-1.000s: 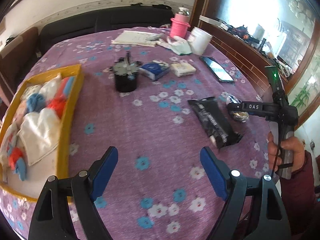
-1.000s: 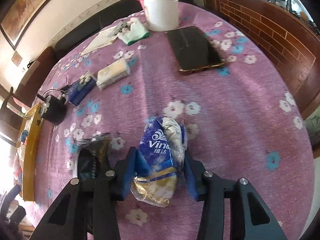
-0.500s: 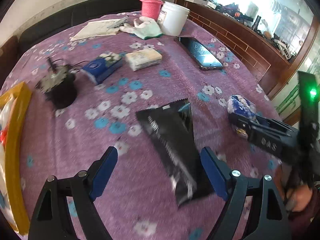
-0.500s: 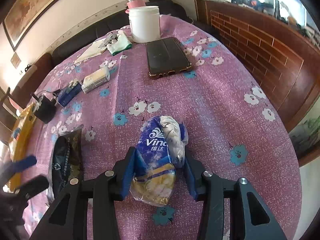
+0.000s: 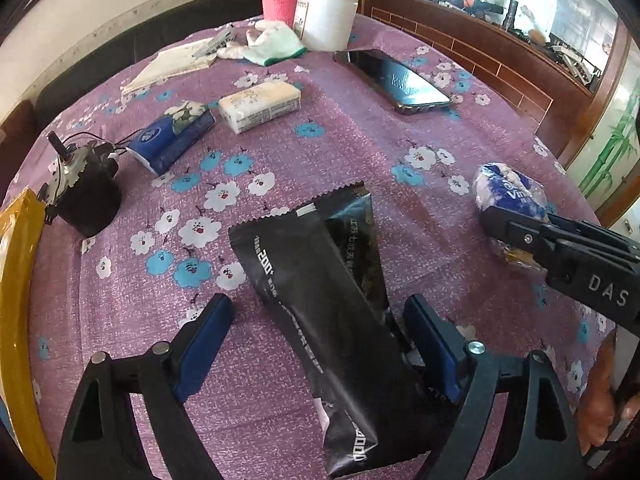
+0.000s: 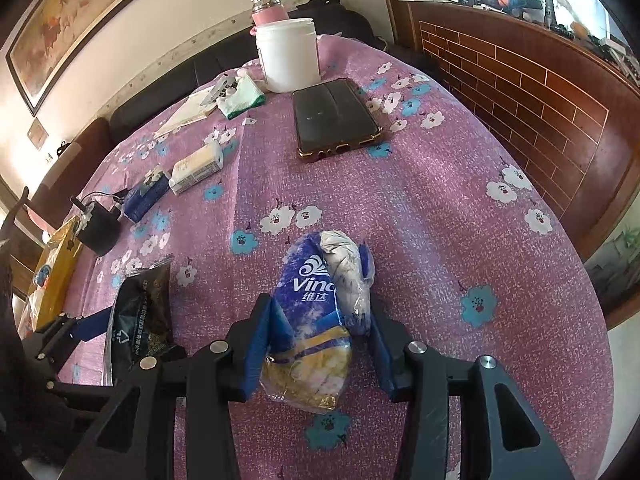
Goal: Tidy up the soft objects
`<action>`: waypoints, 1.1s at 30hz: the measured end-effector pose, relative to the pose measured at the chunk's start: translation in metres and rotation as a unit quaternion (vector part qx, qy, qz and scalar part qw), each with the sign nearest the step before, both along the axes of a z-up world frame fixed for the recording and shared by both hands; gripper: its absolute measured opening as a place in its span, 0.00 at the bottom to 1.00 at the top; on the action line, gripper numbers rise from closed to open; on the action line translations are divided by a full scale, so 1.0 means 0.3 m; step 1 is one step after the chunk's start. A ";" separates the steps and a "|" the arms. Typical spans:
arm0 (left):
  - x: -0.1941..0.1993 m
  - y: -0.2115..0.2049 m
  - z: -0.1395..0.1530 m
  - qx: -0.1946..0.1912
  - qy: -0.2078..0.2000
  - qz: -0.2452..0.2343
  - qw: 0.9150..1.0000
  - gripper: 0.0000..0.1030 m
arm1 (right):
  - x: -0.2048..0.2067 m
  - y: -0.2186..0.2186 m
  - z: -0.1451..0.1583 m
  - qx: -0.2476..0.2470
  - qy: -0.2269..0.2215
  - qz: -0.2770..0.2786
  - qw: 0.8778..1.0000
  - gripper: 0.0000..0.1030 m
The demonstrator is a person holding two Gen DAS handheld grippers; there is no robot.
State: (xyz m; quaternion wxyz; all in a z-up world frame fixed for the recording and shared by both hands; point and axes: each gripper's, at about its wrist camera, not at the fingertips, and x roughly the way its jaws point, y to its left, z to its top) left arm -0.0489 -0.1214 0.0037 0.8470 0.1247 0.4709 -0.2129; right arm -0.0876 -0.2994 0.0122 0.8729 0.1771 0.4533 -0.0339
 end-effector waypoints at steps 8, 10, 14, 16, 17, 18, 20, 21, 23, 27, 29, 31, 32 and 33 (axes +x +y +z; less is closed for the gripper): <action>-0.063 0.136 0.101 -0.075 -0.002 -0.002 0.997 0.45 | 0.009 0.034 0.000 -0.040 0.010 0.003 0.999 0.47; -0.083 0.206 0.146 -0.099 -0.009 0.007 0.995 0.45 | 0.010 0.040 0.001 -0.045 0.012 0.003 0.999 0.47; -0.122 0.423 0.244 -0.157 -0.022 0.043 0.986 0.45 | 0.004 0.036 0.002 -0.047 0.012 -0.003 0.999 0.38; -0.138 0.557 0.278 -0.185 -0.026 0.070 0.980 0.46 | 0.002 0.037 0.004 -0.048 0.015 -0.003 0.999 0.36; -0.145 0.627 0.292 -0.194 -0.029 0.088 0.977 0.46 | -0.001 0.039 0.007 -0.050 0.018 -0.004 0.999 0.36; -0.153 0.701 0.304 -0.200 -0.036 0.108 0.973 0.46 | -0.005 0.041 0.012 -0.049 0.020 -0.006 0.999 0.36; -0.175 0.857 0.320 -0.199 -0.052 0.153 0.967 0.46 | -0.020 0.053 0.039 -0.040 0.017 -0.008 0.999 0.36; -0.182 0.917 0.321 -0.198 -0.057 0.172 0.963 0.46 | -0.024 0.065 0.055 -0.040 0.014 -0.006 0.999 0.36; -0.199 1.061 0.314 -0.190 -0.065 0.222 0.954 0.46 | -0.030 0.111 0.099 -0.044 0.004 0.005 0.999 0.36; -0.219 1.274 0.269 -0.190 -0.056 0.303 0.932 0.46 | -0.014 0.283 0.193 -0.056 -0.019 0.059 0.997 0.36; -0.224 1.334 0.253 -0.189 -0.053 0.325 0.925 0.46 | 0.004 0.400 0.231 -0.056 -0.028 0.096 0.993 0.36; -0.223 1.374 0.240 -0.176 -0.054 0.340 0.922 0.46 | 0.025 0.509 0.256 -0.052 -0.034 0.129 0.990 0.36; -0.225 1.390 0.232 -0.169 -0.053 0.344 0.922 0.46 | 0.033 0.550 0.263 -0.049 -0.035 0.144 0.988 0.36; -0.216 1.406 0.223 -0.168 -0.051 0.347 0.921 0.46 | 0.044 0.612 0.274 -0.044 -0.037 0.164 0.985 0.36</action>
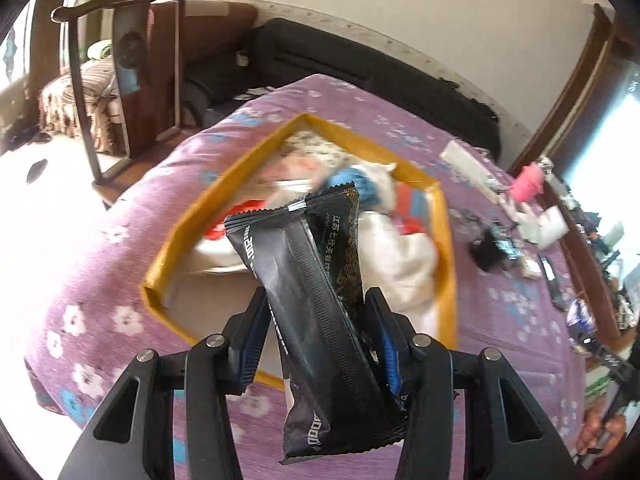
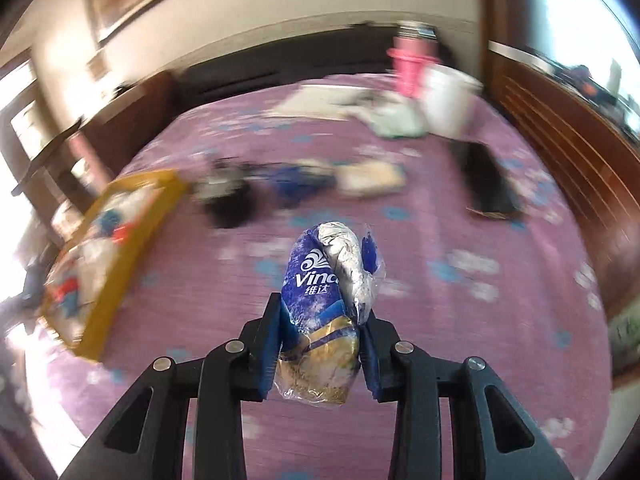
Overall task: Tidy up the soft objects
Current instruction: 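Carry black bag into tray with left tool while right carries Vinda pack there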
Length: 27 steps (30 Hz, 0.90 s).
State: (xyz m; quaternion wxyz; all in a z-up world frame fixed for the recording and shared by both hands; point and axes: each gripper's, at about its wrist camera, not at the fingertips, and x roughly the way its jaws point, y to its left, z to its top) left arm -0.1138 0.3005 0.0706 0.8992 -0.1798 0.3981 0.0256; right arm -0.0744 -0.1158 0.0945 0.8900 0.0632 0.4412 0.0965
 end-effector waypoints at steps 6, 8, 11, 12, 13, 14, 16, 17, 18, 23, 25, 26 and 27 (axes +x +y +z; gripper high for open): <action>0.091 0.038 -0.061 0.003 0.026 -0.003 1.000 0.46 | 0.056 0.345 0.040 0.034 0.013 0.111 0.993 0.36; 0.127 0.030 -0.100 -0.002 0.045 -0.010 0.999 0.48 | 0.067 0.437 0.043 0.034 0.017 0.134 0.990 0.36; 0.134 0.000 -0.119 0.025 0.048 -0.015 0.998 0.52 | 0.079 0.584 0.034 0.027 0.023 0.172 0.984 0.37; 0.129 0.002 -0.115 0.016 0.043 -0.018 0.999 0.53 | 0.084 0.638 0.024 0.023 0.027 0.185 0.982 0.37; 0.120 0.008 -0.105 0.000 0.034 -0.019 0.999 0.55 | 0.087 0.681 0.013 0.020 0.032 0.195 0.980 0.37; 0.108 0.015 -0.091 -0.016 0.025 -0.020 0.999 0.59 | 0.092 0.735 -0.005 0.013 0.038 0.208 0.977 0.37; 0.075 0.035 -0.056 -0.034 0.001 -0.014 0.999 0.70 | 0.095 0.800 -0.032 0.001 0.042 0.222 0.974 0.37; 0.057 0.039 -0.039 -0.035 -0.008 -0.009 0.999 0.74 | 0.096 0.830 -0.045 -0.007 0.043 0.227 0.973 0.37; 0.036 0.049 -0.019 -0.033 -0.022 -0.002 0.999 0.74 | 0.097 0.859 -0.061 -0.014 0.044 0.233 0.971 0.37; -0.011 0.089 0.023 -0.024 -0.046 0.020 0.998 0.79 | 0.093 0.945 -0.123 -0.073 0.027 0.245 0.966 0.39; -0.014 0.100 0.025 -0.018 -0.046 0.027 0.998 0.79 | 0.082 0.965 -0.132 -0.096 0.020 0.248 0.964 0.48; -0.010 0.105 0.021 -0.011 -0.045 0.031 0.998 0.79 | 0.076 0.967 -0.131 -0.100 0.015 0.249 0.963 0.50; -0.008 0.105 0.018 -0.006 -0.044 0.033 0.998 0.79 | 0.072 0.963 -0.124 -0.101 0.010 0.249 0.963 0.56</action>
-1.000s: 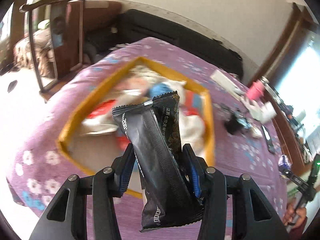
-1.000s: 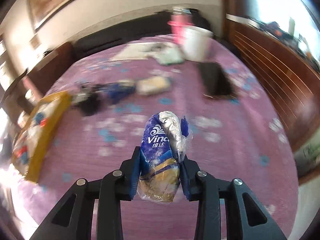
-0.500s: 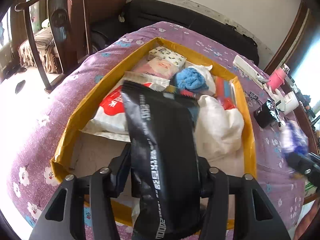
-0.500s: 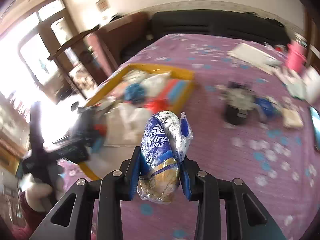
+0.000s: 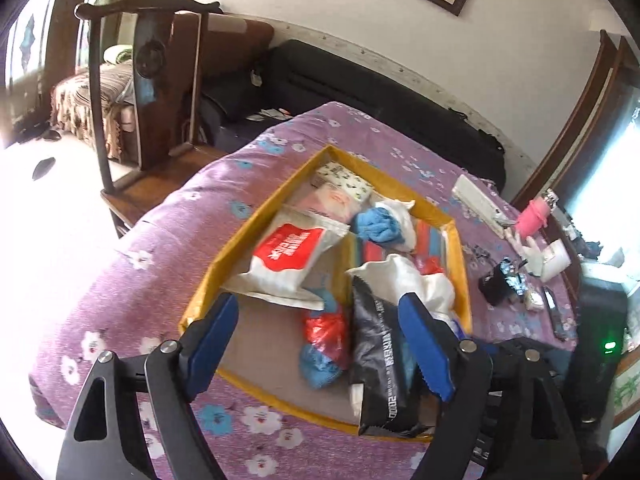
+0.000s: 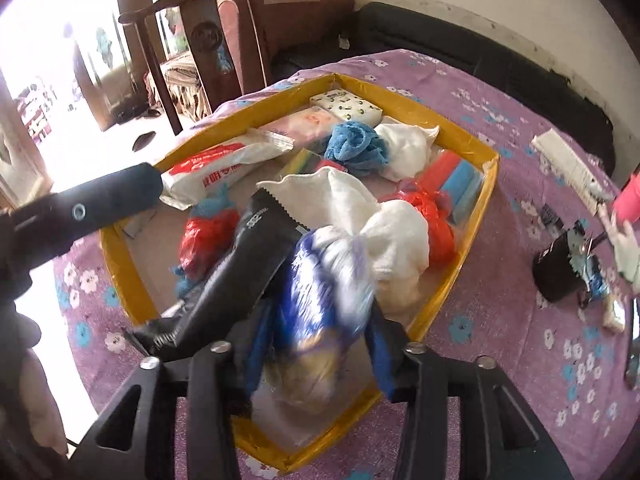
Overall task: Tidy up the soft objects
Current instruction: 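Carry black bag into tray with left tool while right carries Vinda pack there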
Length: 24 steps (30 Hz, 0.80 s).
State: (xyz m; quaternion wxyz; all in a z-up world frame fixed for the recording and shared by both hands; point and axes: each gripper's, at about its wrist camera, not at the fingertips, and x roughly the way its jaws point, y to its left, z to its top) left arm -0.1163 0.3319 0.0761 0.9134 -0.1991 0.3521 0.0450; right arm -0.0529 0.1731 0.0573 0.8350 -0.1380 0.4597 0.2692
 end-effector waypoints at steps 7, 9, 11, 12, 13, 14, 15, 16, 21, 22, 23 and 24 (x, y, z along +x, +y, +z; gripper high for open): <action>-0.021 -0.031 0.005 0.058 0.002 0.022 0.998 0.79 | -0.039 -0.044 0.089 0.020 -0.036 -0.012 0.999 0.68; -0.030 -0.043 0.014 0.078 0.000 0.027 0.997 0.79 | -0.050 -0.061 0.110 0.027 -0.044 -0.018 0.999 0.68; -0.035 -0.054 0.022 0.092 -0.001 0.027 0.995 0.80 | -0.062 -0.077 0.124 0.033 -0.049 -0.021 0.998 0.69; -0.038 -0.059 0.024 0.097 0.000 0.027 0.995 0.81 | -0.068 -0.087 0.128 0.034 -0.051 -0.023 0.998 0.70; -0.040 -0.065 0.027 0.102 0.002 0.028 0.994 0.82 | -0.073 -0.095 0.131 0.034 -0.052 -0.026 0.998 0.70; -0.042 -0.068 0.030 0.105 0.003 0.028 0.994 0.82 | -0.074 -0.106 0.132 0.036 -0.052 -0.029 0.998 0.70; -0.043 -0.073 0.031 0.108 0.003 0.028 0.994 0.82 | -0.075 -0.121 0.132 0.040 -0.049 -0.033 0.997 0.70; -0.045 -0.078 0.033 0.110 0.004 0.028 0.994 0.82 | -0.075 -0.136 0.132 0.044 -0.045 -0.036 0.997 0.70; -0.048 -0.122 0.043 0.124 0.009 0.022 0.992 0.82 | -0.080 -0.233 0.113 0.059 -0.032 -0.064 0.996 0.70; -0.049 -0.132 0.046 0.127 0.010 0.020 0.992 0.82 | -0.080 -0.255 0.106 0.061 -0.029 -0.070 0.995 0.70; -0.049 -0.145 0.048 0.131 0.011 0.018 0.991 0.82 | -0.080 -0.277 0.099 0.063 -0.026 -0.076 0.995 0.70; -0.050 -0.157 0.050 0.133 0.012 0.016 0.991 0.82 | -0.078 -0.303 0.092 0.066 -0.022 -0.084 0.994 0.70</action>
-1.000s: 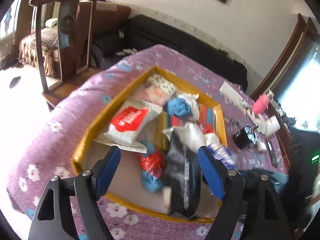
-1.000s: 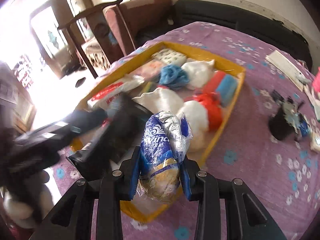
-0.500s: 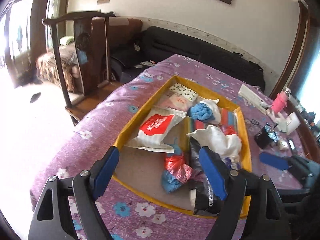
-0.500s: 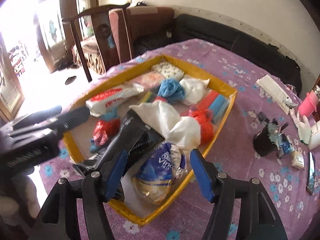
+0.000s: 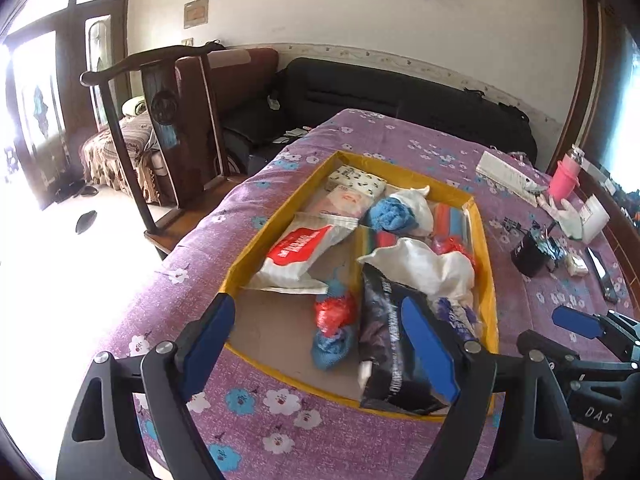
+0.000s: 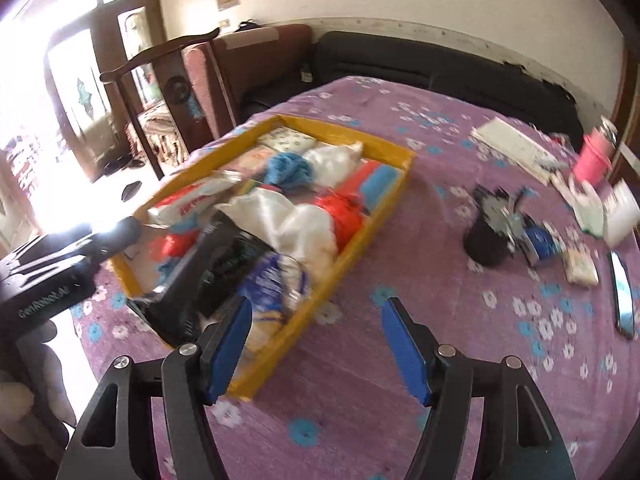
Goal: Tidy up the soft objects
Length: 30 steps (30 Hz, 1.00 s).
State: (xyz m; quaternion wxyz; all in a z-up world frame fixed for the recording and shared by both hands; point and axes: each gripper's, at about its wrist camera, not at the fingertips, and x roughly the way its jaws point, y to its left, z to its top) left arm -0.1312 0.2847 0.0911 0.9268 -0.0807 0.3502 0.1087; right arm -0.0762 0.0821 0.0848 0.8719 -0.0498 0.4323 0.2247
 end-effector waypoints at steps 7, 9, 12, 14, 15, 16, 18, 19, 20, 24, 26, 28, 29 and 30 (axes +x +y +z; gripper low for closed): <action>0.009 -0.101 0.013 0.019 0.010 -0.024 1.000 0.82 | 0.005 -0.211 -0.051 0.030 0.022 -0.060 0.997 0.70; 0.011 -0.139 0.019 0.023 0.010 -0.034 0.999 0.82 | 0.004 -0.278 -0.069 0.035 0.026 -0.079 0.996 0.70; 0.009 -0.200 0.033 0.025 0.002 -0.054 0.998 0.82 | -0.001 -0.388 -0.101 0.040 0.035 -0.109 0.993 0.70; 0.003 -0.237 0.037 0.023 -0.005 -0.071 0.997 0.82 | -0.005 -0.482 -0.134 0.040 0.047 -0.137 0.989 0.70; 0.002 -0.267 0.037 0.021 -0.008 -0.084 0.996 0.82 | -0.006 -0.518 -0.144 0.040 0.051 -0.148 0.987 0.70; 0.002 -0.290 0.037 0.020 -0.010 -0.095 0.995 0.82 | -0.008 -0.568 -0.157 0.041 0.055 -0.164 0.984 0.70; 0.005 -0.351 0.028 0.020 -0.012 -0.123 0.992 0.82 | -0.012 -0.649 -0.171 0.041 0.060 -0.190 0.979 0.70; 0.008 -0.386 0.023 0.020 -0.011 -0.139 0.990 0.82 | -0.012 -0.688 -0.175 0.042 0.062 -0.203 0.976 0.70; 0.012 -0.412 0.020 0.020 -0.010 -0.150 0.988 0.82 | -0.013 -0.735 -0.178 0.044 0.063 -0.218 0.973 0.70; 0.017 -0.530 -0.002 0.027 -0.005 -0.201 0.979 0.82 | 0.006 -0.852 -0.177 0.051 0.064 -0.256 0.963 0.70; 0.017 -0.587 -0.016 0.035 0.000 -0.228 0.973 0.82 | 0.041 -0.895 -0.167 0.049 0.057 -0.269 0.960 0.70; 0.020 -0.621 -0.027 0.041 0.005 -0.242 0.969 0.82 | 0.083 -0.912 -0.149 0.046 0.052 -0.276 0.959 0.70; 0.026 -0.637 -0.035 0.042 0.008 -0.248 0.968 0.82 | 0.120 -0.919 -0.133 0.049 0.048 -0.277 0.958 0.70; 0.031 -0.645 -0.040 0.041 0.010 -0.250 0.967 0.82 | 0.151 -0.925 -0.123 0.051 0.046 -0.276 0.959 0.70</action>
